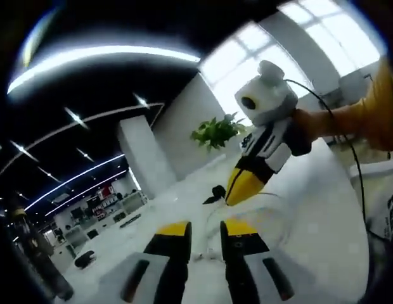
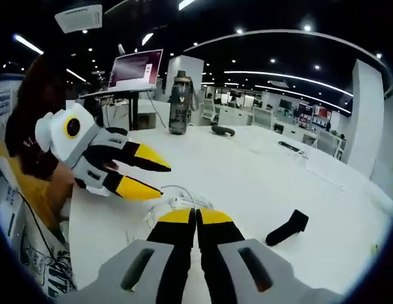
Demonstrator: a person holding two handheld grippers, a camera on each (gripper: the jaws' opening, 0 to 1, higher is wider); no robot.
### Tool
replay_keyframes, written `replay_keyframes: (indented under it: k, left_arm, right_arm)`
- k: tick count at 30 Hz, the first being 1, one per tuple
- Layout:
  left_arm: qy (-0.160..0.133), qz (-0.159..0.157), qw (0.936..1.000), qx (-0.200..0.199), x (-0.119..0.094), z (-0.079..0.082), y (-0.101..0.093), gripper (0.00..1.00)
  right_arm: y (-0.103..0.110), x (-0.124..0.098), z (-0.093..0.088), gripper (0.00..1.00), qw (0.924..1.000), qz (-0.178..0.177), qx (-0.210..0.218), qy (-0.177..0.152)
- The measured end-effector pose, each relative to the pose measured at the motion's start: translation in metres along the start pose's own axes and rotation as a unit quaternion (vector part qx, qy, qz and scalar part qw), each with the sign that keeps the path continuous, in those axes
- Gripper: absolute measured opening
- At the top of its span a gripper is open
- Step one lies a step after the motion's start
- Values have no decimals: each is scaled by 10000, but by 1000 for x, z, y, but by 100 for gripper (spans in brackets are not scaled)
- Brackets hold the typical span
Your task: Peel open the Velcro strap on the desktop, arrange the wired earphones neatly onto it, and close the Velcro strap to secure them.
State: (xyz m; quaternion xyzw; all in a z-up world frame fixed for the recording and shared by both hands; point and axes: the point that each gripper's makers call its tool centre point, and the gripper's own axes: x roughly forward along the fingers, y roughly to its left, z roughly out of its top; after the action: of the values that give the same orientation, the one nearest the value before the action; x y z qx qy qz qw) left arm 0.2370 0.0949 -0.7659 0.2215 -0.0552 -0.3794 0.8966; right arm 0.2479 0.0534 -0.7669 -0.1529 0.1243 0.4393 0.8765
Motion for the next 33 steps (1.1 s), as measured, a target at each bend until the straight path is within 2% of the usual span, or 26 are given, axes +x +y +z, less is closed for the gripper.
replay_keyframes:
  k: [4,10,14,21,25,33]
  left_arm:
    - [84,105,9997,185,0,-2,1,19]
    - [196,81,9992,327,0,-6,1,18]
    - [134,29,9995,289,0,-4,0,15]
    - [205,-77,9990,397,1,-7,-4,14]
    - [223,-21,9983,531,0,-8,-2,8]
    - [242,-44,9978,614,1,-9,-4,8]
  right_arm:
    - [6,-1,3,4,9999,91,20,-59]
    - [14,-1,7,4,9995,227,132,-147]
    - [19,-1,7,4,9987,372,306,-148]
    - [24,-2,11,4,9977,487,403,-245]
    - [27,-1,11,4,9975,531,397,-247]
    - [36,-3,14,4,9947,749,613,-349]
